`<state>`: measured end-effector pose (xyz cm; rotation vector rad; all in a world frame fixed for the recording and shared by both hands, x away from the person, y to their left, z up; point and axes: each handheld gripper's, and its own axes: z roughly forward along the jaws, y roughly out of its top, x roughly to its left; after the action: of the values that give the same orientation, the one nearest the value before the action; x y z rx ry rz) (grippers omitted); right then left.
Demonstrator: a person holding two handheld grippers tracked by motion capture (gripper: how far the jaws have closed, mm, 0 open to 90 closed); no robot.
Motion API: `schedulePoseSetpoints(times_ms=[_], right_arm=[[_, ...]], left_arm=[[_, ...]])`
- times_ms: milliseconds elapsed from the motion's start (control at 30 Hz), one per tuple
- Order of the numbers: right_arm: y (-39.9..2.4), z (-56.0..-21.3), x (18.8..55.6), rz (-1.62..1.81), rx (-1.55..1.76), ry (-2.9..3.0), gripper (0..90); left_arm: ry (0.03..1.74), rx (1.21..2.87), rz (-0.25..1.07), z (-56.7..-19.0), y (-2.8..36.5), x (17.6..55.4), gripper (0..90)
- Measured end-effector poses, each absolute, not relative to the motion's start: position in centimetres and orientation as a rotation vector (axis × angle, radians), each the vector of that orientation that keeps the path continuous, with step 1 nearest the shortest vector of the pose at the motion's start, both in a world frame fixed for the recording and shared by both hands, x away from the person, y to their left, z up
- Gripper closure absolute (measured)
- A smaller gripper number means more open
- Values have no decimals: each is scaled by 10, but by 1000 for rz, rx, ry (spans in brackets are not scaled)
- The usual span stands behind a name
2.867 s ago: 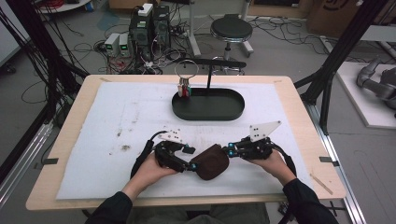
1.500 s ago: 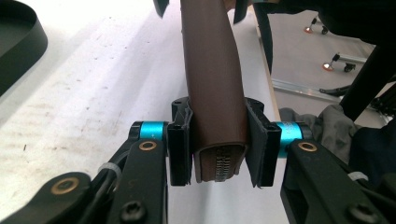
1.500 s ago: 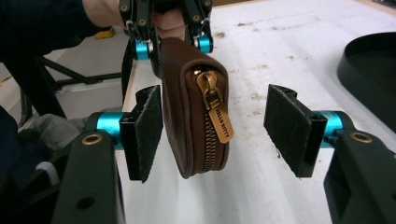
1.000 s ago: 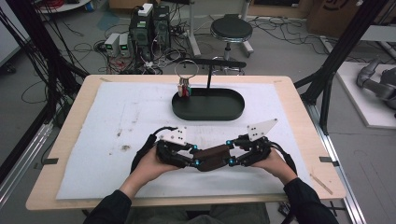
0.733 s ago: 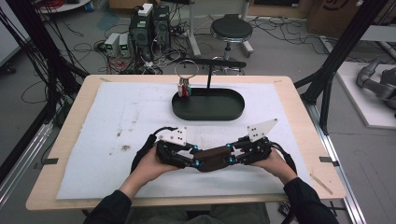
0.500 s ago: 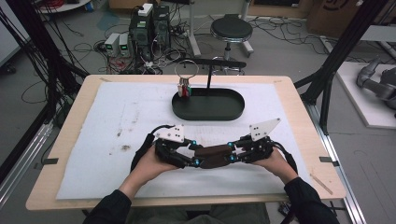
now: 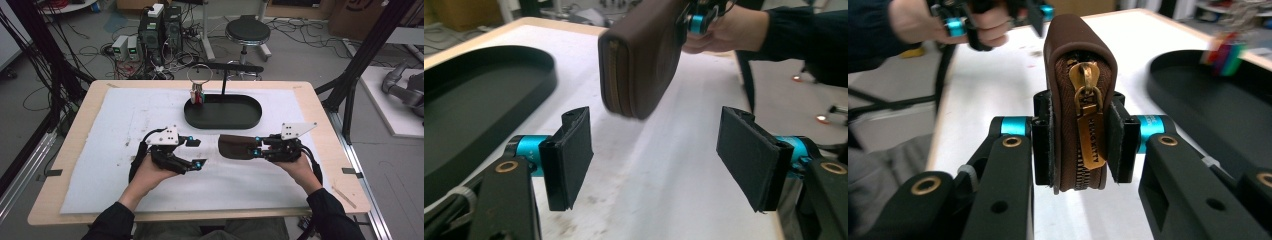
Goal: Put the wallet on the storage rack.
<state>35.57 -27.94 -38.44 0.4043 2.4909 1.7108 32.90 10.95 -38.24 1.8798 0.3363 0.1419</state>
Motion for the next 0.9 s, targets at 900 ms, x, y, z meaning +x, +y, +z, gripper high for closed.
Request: schedulePoseSetpoints(times_ms=[900], right_arm=[[-263, -375, 414, 1470, 793, 2240, 707]], left_arm=[[482, 1803, 323, -389, 168, 314, 291]])
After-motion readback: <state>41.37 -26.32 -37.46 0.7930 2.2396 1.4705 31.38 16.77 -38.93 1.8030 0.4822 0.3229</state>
